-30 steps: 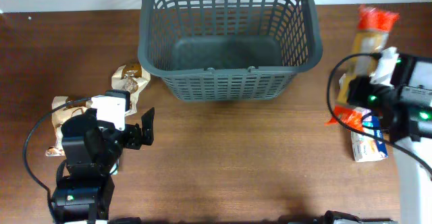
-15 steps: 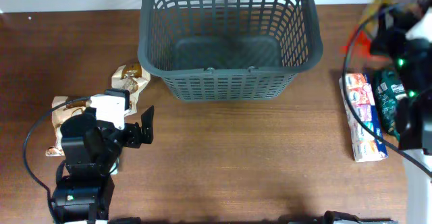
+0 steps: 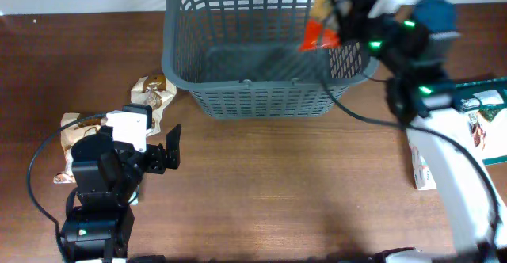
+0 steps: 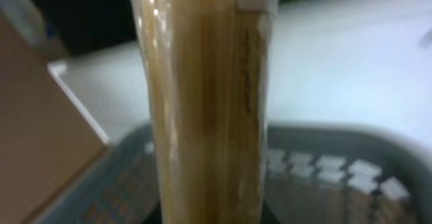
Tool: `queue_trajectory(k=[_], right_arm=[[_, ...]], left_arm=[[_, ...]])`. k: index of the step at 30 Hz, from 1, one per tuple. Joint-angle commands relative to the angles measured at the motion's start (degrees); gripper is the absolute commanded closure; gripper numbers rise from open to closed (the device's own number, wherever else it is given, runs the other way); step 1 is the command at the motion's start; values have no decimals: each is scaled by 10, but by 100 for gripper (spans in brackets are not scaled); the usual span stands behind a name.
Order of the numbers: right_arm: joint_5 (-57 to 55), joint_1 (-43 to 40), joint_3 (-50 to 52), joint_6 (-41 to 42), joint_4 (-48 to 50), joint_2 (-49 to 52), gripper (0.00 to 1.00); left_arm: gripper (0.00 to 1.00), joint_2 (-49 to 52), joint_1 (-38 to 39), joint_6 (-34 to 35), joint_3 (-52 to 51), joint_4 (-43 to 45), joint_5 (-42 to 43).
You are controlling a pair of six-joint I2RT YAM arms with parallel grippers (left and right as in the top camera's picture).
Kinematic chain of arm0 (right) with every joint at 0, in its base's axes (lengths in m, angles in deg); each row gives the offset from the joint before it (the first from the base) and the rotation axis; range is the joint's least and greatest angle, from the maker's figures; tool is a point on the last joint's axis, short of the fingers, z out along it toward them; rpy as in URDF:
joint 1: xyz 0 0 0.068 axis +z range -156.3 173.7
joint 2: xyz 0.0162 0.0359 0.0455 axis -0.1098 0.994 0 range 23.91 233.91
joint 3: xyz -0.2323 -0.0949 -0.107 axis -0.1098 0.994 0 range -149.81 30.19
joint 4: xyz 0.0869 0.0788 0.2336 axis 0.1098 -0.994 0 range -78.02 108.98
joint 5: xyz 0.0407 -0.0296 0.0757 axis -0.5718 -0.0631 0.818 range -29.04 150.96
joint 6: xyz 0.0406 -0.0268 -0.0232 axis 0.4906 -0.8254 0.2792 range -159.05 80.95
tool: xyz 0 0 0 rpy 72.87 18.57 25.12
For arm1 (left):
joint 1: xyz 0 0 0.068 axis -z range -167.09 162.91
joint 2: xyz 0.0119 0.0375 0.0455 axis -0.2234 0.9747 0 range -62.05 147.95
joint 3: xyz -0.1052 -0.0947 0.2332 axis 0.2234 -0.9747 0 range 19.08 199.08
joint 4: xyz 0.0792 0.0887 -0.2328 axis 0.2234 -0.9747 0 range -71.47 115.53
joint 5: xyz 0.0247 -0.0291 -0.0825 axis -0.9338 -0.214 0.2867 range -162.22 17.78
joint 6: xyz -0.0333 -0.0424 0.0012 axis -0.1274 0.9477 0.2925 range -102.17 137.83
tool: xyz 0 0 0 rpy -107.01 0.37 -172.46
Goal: Pack container
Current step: 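Lift the spaghetti pack and drop it into the grey basket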
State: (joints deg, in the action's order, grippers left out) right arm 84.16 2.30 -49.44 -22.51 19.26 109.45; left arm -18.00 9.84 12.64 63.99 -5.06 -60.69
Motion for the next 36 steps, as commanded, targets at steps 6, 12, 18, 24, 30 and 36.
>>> queue_trajectory(k=[6,12,18,24,30,36], right_arm=[[119,23,-22,1,-16,57,96],[175,23,-22,-43,-42,63,96],[240,22,-22,-105,-48,63,96],[225,22,-22,-108,-46,63,97],[210,22,-22,-132,-46,65,96],[185,22,-22,-134,-75,73,95]], left_arm=[[1,1,-1,-11,5,-1,-4],[1,1,-1,-11,5,-1,-4],[1,1,-1,-11,5,-1,-4],[1,1,-1,-11,5,-1,-4],[1,1,-1,-11,5,-1,-4],[1,1,-1,-11,5,-1,-4]])
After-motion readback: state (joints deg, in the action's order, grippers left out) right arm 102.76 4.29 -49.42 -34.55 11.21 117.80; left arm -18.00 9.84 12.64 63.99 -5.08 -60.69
